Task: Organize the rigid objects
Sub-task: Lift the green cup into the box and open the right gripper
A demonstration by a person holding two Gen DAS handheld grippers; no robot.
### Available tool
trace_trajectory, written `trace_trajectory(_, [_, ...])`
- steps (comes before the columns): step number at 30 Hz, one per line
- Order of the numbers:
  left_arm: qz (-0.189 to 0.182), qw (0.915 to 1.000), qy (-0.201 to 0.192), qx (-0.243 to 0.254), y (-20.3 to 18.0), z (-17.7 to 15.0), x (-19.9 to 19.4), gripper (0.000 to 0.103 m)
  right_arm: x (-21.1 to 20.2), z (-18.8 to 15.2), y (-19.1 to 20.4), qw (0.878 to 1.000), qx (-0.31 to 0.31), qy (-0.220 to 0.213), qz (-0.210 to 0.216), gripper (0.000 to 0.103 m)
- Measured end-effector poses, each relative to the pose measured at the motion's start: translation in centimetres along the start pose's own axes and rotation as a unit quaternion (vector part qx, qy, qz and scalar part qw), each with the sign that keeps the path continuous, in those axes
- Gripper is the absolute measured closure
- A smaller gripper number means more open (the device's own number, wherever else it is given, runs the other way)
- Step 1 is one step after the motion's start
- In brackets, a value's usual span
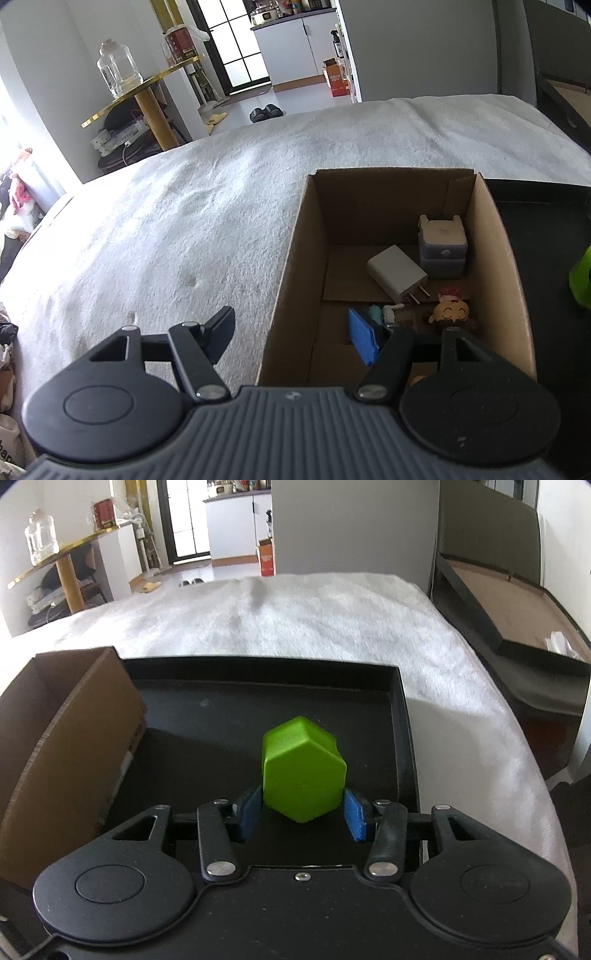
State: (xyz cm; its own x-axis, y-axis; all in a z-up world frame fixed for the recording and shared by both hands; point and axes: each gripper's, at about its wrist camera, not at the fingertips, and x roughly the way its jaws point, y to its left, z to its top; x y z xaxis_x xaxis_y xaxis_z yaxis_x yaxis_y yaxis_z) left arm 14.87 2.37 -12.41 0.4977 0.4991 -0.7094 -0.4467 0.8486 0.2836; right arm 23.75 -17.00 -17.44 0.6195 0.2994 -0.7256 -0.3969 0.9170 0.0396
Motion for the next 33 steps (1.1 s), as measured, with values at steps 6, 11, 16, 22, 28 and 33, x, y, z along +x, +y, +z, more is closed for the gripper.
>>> trace_trajectory(6, [-0.004,0.9999,0.003,-0.012,0.8,-0.4,0.2,0.037,-1.1,0.4,1.6,1.000,-0.015,-0.019,0.018,0.057])
trace_trajectory(11, [-0.009,0.9998,0.003,-0.019,1.5,-0.6,0.5,0.037,-1.8,1.3,2.8,0.998,-0.025,-0.043,0.033,0.057])
trace_trajectory(16, [-0.014,0.9995,0.003,-0.030,2.3,-0.7,0.8,0.037,-2.4,2.6,4.3,0.996,-0.035,-0.067,0.042,0.057])
trace_trajectory(22, [-0.030,0.9988,-0.002,-0.038,2.8,-1.2,0.8,0.037,-3.4,3.9,6.3,0.994,-0.047,-0.089,0.050,0.057])
trace_trajectory(28, [-0.041,0.9980,-0.010,-0.048,3.3,-1.6,0.7,0.039,-4.5,5.1,8.3,0.988,-0.062,-0.120,0.068,0.057])
trace_trajectory(33, [-0.054,0.9970,-0.026,-0.050,3.6,-2.0,0.6,0.044,-4.6,5.4,10.4,0.986,-0.078,-0.122,0.079,0.057])
